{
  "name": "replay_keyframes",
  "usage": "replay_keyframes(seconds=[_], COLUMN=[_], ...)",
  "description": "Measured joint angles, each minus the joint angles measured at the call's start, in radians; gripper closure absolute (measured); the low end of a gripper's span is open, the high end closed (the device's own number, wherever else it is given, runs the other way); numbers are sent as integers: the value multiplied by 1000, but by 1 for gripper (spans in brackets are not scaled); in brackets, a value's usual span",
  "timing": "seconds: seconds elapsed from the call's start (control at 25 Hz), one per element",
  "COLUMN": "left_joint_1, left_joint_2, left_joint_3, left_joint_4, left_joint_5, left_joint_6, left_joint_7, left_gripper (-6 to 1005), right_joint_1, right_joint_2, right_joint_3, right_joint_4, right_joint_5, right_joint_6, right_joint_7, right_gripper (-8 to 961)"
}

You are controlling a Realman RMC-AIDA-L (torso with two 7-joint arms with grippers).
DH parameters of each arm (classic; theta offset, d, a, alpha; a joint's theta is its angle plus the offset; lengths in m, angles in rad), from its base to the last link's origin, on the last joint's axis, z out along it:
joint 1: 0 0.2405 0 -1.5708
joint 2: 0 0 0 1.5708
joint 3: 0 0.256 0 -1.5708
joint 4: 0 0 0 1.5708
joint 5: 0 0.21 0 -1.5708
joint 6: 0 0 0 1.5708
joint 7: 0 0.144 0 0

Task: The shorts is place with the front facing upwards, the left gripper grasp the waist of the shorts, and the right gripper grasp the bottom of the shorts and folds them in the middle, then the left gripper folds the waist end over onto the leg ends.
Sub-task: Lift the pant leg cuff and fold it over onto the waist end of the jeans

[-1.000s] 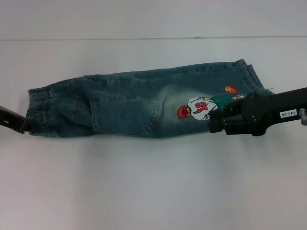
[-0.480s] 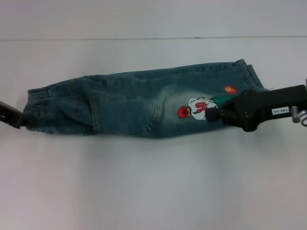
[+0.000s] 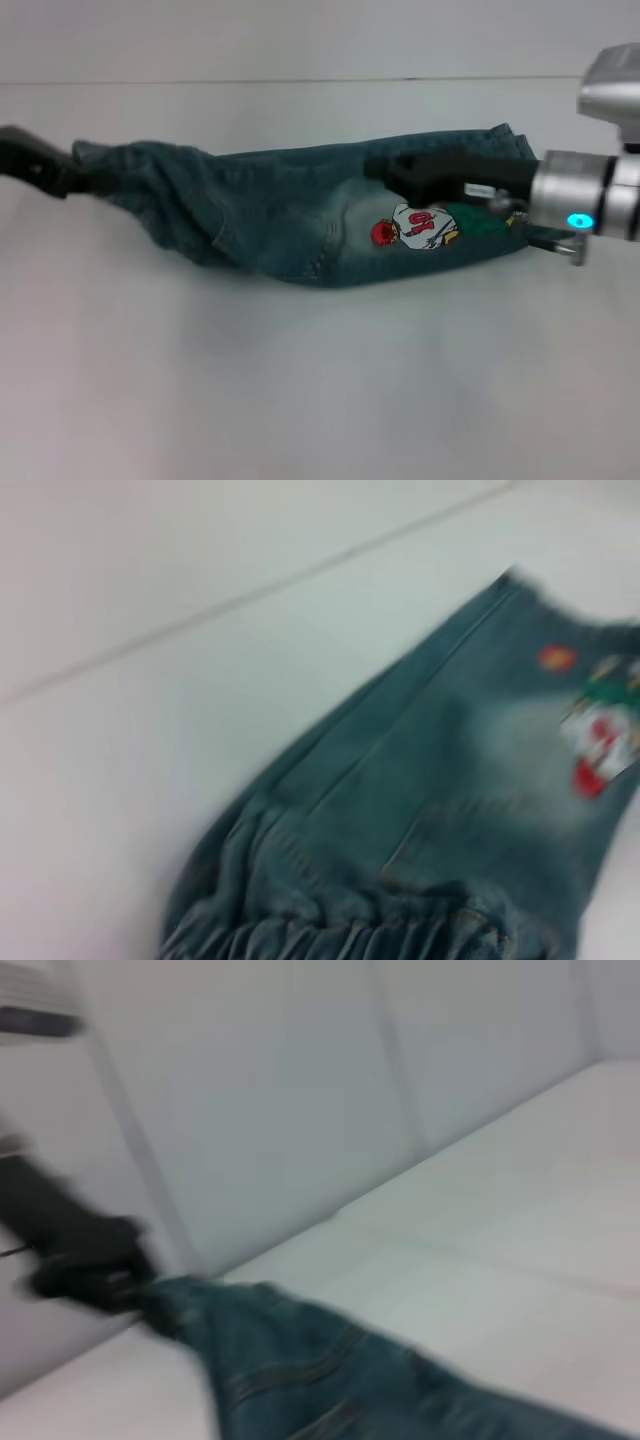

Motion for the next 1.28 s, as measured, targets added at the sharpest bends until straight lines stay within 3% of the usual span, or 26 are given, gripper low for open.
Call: replay_keyframes(seconds=[0.2, 0.48, 0.76, 1.04, 1.28], left_joint_1=[-30, -74, -108, -126, -130], left_joint_2=[17, 43, 76, 81, 87], left_joint_3=[-8, -58, -80, -80, -79], left_joint_4=[4, -7, -63, -83, -117], left_joint_5=[-80, -209, -339, -382, -384], left_joint_6=[35, 99, 142, 150, 142], left_joint_7=[-16, -18, -44, -52, -52], left_gripper=[966, 966, 966, 965, 966], right_joint_1=[51, 126, 180, 276, 288], right_joint_2=[4, 12, 16, 25, 25], right_joint_3=[-1, 1, -1, 3, 13], right_joint_4=[177, 273, 334, 517, 583], right_joint_5=[200, 232, 234, 224, 223], right_joint_6=[172, 404, 425, 386, 331], right_joint_7=[-168, -281, -367, -472, -485], right_gripper=[955, 955, 955, 955, 956])
